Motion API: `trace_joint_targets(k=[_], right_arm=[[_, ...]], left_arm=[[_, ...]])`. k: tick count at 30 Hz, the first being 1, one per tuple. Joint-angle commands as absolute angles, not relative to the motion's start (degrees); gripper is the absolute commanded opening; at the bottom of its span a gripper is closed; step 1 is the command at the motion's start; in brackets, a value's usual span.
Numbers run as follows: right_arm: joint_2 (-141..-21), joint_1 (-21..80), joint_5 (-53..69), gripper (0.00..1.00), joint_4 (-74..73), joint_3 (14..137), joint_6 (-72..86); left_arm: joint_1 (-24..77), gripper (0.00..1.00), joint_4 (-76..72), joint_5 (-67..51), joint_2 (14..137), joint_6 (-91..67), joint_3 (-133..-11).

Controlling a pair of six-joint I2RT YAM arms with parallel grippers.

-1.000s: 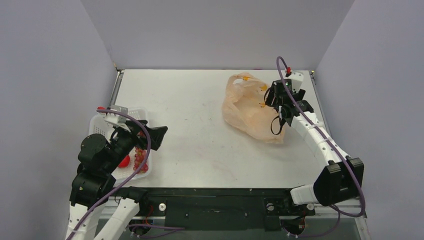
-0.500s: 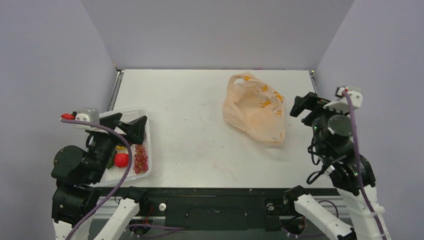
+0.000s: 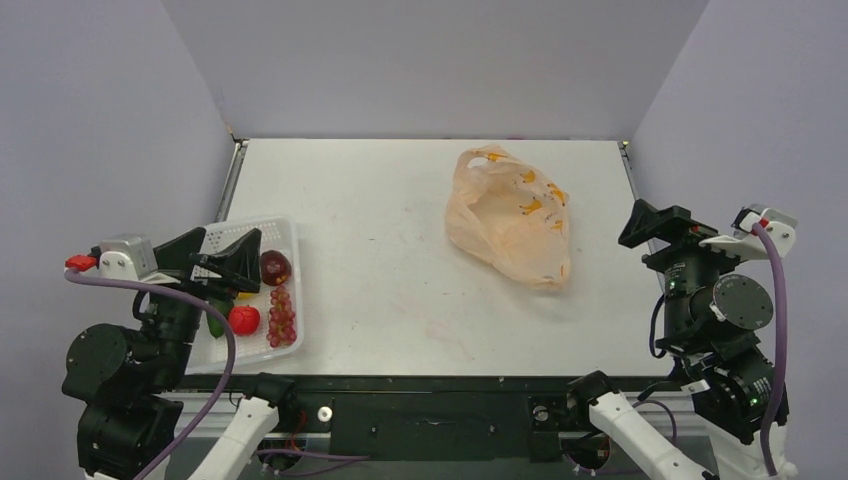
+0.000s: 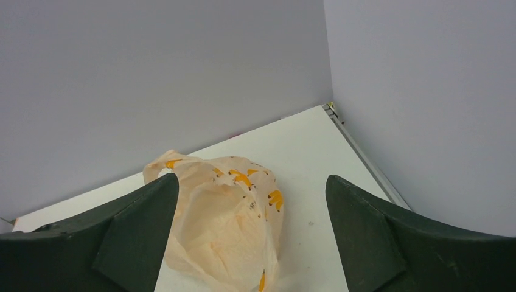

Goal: Take the fake fruits out of the plastic bag
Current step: Reset both arms

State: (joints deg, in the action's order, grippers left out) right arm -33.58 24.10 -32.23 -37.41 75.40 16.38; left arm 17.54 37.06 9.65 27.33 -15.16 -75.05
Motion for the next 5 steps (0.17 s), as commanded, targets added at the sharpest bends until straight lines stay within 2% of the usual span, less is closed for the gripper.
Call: trace_joint_targets(k=[1, 5], right_arm=[[-34.0, 24.36, -31.82, 0.86, -37.06, 74.54, 15.18], [-33.29, 24.4, -30.8, 0.86, -36.85, 74.32, 15.23]], left_arm=[[17.75, 0.97, 36.73, 11.92, 26.79, -13.79, -75.56], [17.75, 0.97, 36.55, 11.52, 26.63, -14.0, -74.97]])
